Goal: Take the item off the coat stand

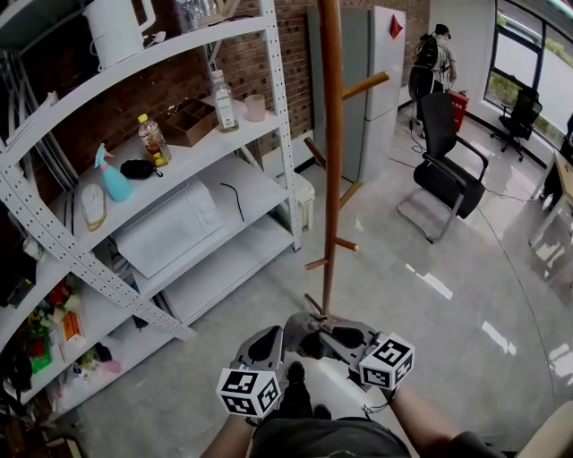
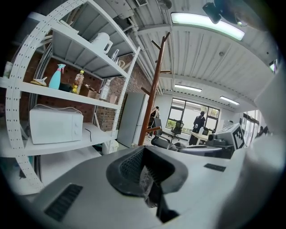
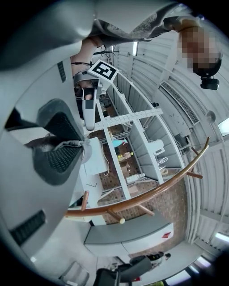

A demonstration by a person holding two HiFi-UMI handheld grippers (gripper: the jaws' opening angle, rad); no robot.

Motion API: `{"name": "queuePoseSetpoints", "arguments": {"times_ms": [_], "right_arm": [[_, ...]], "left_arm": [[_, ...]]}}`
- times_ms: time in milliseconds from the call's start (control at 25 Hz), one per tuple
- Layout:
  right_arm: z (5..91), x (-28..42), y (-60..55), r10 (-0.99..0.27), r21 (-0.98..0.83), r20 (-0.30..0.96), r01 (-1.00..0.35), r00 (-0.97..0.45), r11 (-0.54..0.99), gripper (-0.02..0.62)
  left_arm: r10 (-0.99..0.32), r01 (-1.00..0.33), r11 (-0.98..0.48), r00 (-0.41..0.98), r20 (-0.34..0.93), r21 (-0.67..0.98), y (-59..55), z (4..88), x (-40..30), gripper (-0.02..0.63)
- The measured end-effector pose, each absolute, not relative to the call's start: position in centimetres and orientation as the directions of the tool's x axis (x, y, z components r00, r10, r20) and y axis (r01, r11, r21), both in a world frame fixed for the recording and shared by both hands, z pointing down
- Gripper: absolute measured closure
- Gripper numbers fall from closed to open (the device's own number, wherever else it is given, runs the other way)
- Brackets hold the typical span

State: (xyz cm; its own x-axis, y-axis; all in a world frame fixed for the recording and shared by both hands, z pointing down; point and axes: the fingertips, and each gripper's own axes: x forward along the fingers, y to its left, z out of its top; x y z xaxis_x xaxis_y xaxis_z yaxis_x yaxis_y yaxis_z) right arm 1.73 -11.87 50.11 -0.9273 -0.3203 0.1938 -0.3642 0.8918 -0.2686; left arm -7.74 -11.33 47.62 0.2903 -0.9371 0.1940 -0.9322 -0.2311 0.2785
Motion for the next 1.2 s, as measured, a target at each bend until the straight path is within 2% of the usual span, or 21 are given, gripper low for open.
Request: {"name": "queuePoseSetpoints", "arguments": {"times_ms": [400, 1200], "right_arm": [[51.8, 4.8, -9.1, -0.315, -0.312, 0.195, -0.363, -0.929, 0.878, 0.549], [51.8, 4.7, -6.1, -0.387, -0.341, 0.194, -0.432, -0.901, 0.835, 0.549]], "left_arm": [[-0.947, -0.935, -0.176, 0.246, 0.208, 0.307, -7.0, 48.0, -6.0, 0.6], [-0.921, -0.916, -0.248, 0.324, 0.216, 0.315, -4.0, 48.1, -5.5, 0.6]]}}
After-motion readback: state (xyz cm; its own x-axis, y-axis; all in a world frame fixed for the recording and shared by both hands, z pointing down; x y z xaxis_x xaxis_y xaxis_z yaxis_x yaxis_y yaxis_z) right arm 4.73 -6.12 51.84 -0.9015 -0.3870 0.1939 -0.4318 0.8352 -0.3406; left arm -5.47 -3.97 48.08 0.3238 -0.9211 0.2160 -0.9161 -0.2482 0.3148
